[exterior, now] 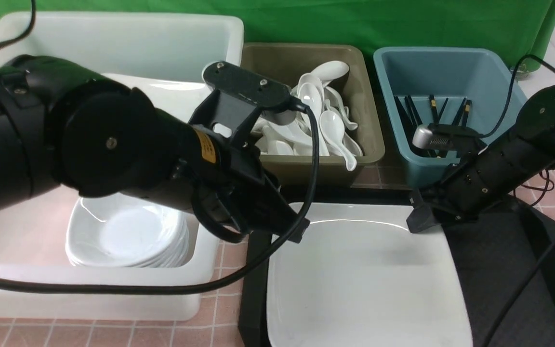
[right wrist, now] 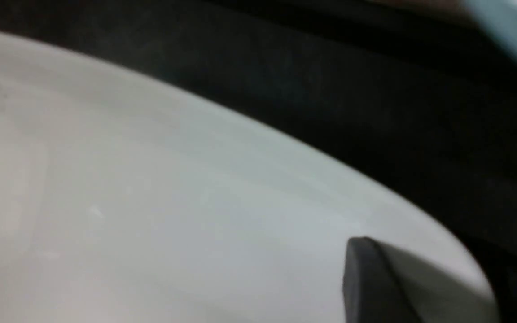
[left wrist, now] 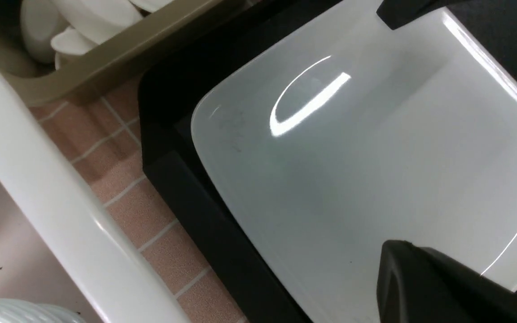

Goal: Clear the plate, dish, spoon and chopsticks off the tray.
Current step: Use the right arm to grab a plate from the dinner plate, then use the right arm to put the plate into the large storage box on the left

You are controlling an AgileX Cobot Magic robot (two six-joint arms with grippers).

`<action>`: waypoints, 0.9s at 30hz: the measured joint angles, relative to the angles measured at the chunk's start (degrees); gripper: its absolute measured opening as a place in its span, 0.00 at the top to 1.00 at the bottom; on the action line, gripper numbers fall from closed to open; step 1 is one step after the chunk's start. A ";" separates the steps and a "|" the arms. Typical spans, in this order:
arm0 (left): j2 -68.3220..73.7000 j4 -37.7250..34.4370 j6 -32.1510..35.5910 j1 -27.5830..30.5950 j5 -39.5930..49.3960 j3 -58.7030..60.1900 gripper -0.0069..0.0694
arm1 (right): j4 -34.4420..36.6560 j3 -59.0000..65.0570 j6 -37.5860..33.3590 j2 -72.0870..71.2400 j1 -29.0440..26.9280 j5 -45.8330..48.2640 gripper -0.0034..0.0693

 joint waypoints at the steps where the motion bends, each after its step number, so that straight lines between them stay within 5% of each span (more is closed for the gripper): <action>1: 0.00 0.00 -0.06 0.00 0.00 0.00 0.91 | 0.00 0.00 0.00 -0.11 0.00 0.06 0.55; 13: -0.29 2.29 -3.49 1.81 3.20 0.00 0.91 | -0.91 0.31 0.61 -18.48 -0.39 12.28 0.85; 27: -10.96 2.31 -2.55 22.33 6.46 0.00 0.91 | -7.70 -4.15 4.84 -34.90 -0.33 20.04 0.85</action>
